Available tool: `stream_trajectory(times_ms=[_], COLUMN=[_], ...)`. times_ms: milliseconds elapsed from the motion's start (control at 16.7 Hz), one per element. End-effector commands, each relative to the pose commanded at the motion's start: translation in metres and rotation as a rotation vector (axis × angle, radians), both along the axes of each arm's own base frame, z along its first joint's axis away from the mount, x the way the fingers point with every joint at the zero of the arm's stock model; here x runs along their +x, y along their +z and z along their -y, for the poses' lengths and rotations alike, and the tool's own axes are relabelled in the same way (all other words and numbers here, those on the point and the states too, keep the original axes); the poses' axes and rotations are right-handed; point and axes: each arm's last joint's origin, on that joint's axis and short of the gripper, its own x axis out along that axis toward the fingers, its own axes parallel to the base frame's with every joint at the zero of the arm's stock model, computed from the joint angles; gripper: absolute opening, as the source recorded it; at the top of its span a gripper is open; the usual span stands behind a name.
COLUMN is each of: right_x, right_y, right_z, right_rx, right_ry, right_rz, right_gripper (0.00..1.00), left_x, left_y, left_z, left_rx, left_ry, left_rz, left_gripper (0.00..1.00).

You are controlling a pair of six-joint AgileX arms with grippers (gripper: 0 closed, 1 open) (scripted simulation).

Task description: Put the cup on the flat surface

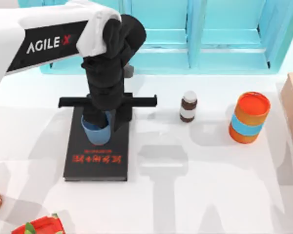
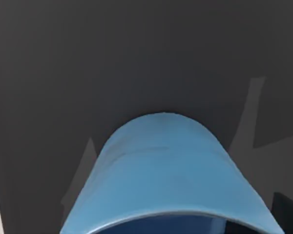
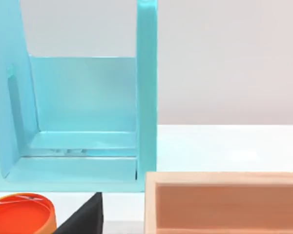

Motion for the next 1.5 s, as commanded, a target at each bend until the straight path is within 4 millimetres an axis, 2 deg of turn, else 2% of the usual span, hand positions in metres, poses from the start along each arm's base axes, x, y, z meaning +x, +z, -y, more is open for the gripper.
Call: stream_trajectory(times_ms=[600,1020,1260,1380,1500], right_x=[0.0,0.0,0.0,0.0,0.0], right_y=[0.0,0.0,0.0,0.0,0.0], right_z=[0.0,0.0,0.0,0.0,0.0], right_rx=[0.0,0.0,0.0,0.0,0.0], right_ry=[0.0,0.0,0.0,0.0,0.0], right_rz=[0.0,0.0,0.0,0.0,0.0], right_gripper=[1.0,1.0,1.0,1.0,1.0], left_x=[0.0,0.0,0.001,0.001,0.001], left_y=[0.002,0.048,0.048,0.05,0.059], left_z=[0.0,0.0,0.0,-0.008,-0.034], left_rx=[-0.001,0.0,0.002,0.003,0.006], left_ry=[0.0,0.0,0.0,-0.001,-0.001], left_rz=[0.002,0.0,-0.003,-0.002,0.003], left_gripper=[0.0,0.0,0.0,0.0,0.0])
